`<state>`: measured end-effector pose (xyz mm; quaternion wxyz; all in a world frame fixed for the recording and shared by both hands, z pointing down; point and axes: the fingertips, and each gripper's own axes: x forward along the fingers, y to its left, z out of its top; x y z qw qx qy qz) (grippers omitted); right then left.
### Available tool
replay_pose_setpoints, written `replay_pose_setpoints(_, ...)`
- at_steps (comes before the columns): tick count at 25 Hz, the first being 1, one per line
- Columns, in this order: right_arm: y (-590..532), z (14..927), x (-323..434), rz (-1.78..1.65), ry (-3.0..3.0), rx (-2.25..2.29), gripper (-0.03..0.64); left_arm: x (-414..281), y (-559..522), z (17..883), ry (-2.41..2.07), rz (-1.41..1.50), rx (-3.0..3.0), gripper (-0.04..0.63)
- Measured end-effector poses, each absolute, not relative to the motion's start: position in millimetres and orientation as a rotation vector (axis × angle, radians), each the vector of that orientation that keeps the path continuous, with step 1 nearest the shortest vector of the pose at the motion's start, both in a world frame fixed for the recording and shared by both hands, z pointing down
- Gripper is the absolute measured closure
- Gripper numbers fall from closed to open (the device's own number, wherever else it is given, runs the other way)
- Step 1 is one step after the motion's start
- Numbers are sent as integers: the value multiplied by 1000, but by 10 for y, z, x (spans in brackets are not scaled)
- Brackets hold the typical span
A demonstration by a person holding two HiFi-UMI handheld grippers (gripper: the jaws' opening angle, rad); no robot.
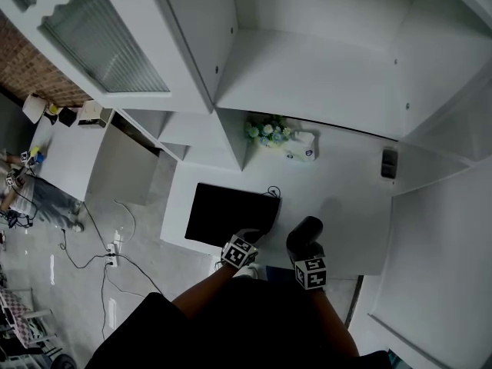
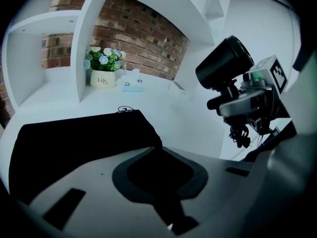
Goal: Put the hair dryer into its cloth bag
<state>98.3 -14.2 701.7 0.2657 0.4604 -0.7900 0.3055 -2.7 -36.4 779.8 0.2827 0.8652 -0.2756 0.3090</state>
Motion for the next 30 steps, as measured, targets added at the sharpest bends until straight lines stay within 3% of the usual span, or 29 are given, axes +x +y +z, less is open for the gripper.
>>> replay_pose_setpoints(17, -28, 7042, 1024, 842, -2131, 1250, 393, -15, -243, 7910, -697, 864, 2283, 546)
replay_pose_setpoints(30, -11, 7083, 1190, 848, -2124, 1264, 393, -17, -301, 7771, -782, 721, 2246, 558)
